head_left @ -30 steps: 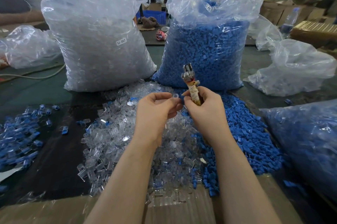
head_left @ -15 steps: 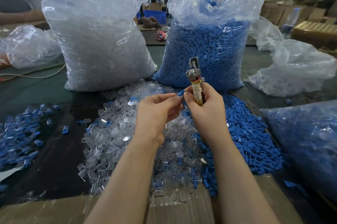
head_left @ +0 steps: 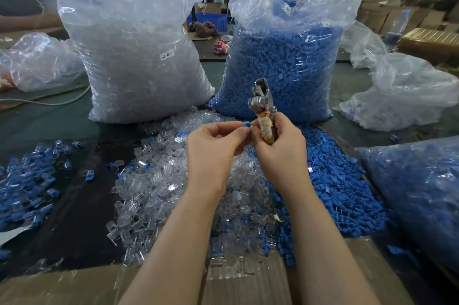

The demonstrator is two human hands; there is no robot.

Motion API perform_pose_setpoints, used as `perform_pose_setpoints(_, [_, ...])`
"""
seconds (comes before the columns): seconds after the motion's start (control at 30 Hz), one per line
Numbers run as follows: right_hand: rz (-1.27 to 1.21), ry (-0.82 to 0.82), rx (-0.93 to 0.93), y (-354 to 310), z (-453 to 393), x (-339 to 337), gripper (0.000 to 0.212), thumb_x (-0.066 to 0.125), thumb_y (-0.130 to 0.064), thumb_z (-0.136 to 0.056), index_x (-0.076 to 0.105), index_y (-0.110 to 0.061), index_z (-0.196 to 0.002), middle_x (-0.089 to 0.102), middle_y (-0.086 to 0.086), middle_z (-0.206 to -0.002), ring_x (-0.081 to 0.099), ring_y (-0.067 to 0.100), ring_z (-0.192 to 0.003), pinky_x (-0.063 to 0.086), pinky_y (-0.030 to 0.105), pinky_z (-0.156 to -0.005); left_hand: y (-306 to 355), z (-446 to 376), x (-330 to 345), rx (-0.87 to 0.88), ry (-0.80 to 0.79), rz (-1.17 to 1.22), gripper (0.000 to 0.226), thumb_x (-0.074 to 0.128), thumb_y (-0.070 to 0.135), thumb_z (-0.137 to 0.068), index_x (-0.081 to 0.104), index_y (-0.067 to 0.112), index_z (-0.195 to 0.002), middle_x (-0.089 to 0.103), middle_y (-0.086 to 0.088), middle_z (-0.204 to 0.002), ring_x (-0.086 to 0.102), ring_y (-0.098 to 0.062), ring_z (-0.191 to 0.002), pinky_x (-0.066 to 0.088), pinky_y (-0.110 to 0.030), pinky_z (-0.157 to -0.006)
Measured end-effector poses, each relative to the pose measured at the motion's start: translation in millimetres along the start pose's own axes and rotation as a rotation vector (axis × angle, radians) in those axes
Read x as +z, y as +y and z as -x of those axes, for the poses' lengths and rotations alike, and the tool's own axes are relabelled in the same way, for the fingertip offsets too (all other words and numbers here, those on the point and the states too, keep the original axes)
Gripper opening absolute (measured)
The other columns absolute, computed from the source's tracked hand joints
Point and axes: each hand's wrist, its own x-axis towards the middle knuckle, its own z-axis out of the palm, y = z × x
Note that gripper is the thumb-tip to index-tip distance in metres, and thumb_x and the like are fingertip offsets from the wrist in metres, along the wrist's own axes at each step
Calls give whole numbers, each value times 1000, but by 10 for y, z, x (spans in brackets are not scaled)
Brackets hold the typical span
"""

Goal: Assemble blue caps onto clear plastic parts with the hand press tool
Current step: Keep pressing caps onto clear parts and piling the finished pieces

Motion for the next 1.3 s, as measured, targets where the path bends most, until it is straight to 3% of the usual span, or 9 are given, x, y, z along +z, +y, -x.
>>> perform_pose_setpoints(0.17, [43,-37,24,-9,-24,-13,6,61,-26,-87,61,-21,-88,59,-9,-66,51,6,-59,40,31,-57,-21,-12,-12,109,27,-148,8,80,8,-78,76,15,-79,74,2,-70,68,-5,-65,53,-16,-62])
perform_pose_setpoints(0.33, [-88,-189,76,-47,-46,-83,5,60,-24,-82,64,-22,-84,62,-10,-66,47,2,-53,39,23,-52,-51,-27,-35,148,60,-178,8,78,8,-80,75,15,-80,74,2,-71,71,-7,-69,55,-18,-64])
perform_pose_setpoints(0.47, [-45,-322,130,-5,-60,-194,15,61,-28,-77,64,-16,-85,63,3,-73,49,9,-61,46,39,-61,-37,-36,-59,161,43,-108,12,74,3,-83,71,14,-81,74,2,-70,72,-11,-69,55,-17,-65])
perform_pose_setpoints(0.57, [-11,-399,160,57,-57,-260,7,64,-20,-79,64,-21,-86,62,-3,-71,52,11,-64,48,41,-66,-26,-46,-63,151,32,-53,10,72,1,-84,70,10,-83,73,2,-67,72,-10,-66,53,-13,-63])
perform_pose_setpoints(0.67, [-23,-468,178,66,-46,-281,13,64,-19,-77,64,-19,-89,64,1,-78,57,23,-71,50,47,-73,-27,-54,-65,162,22,-43,10,70,-1,-86,70,9,-84,73,3,-66,71,-8,-64,52,-13,-62])
perform_pose_setpoints(0.77, [-25,-513,184,65,-38,-287,15,65,-21,-77,63,-17,-91,60,-2,-75,51,16,-67,43,38,-68,-30,-57,-75,171,0,-48,12,68,-2,-87,69,10,-83,72,6,-64,70,-6,-63,52,-12,-62])
perform_pose_setpoints(1.03, [43,-563,145,82,-62,-308,14,64,-11,-83,61,-24,-89,54,-16,-64,44,3,-54,37,27,-57,-27,-63,-93,156,-32,-37,11,68,-2,-87,69,9,-84,73,3,-67,71,-8,-64,52,-13,-63])
perform_pose_setpoints(1.17, [104,-548,127,93,-50,-283,18,57,-6,-82,59,-24,-85,52,-21,-55,40,3,-47,31,17,-47,-27,-66,-112,148,-43,-26,8,68,1,-87,69,9,-85,74,2,-69,71,-9,-64,53,-14,-63])
perform_pose_setpoints(1.3, [124,-544,115,91,-49,-299,21,55,-4,-81,59,-24,-81,54,-23,-55,44,2,-47,30,15,-46,-33,-69,-115,135,-49,-33,9,68,0,-87,69,9,-84,73,1,-69,70,-9,-63,54,-16,-64])
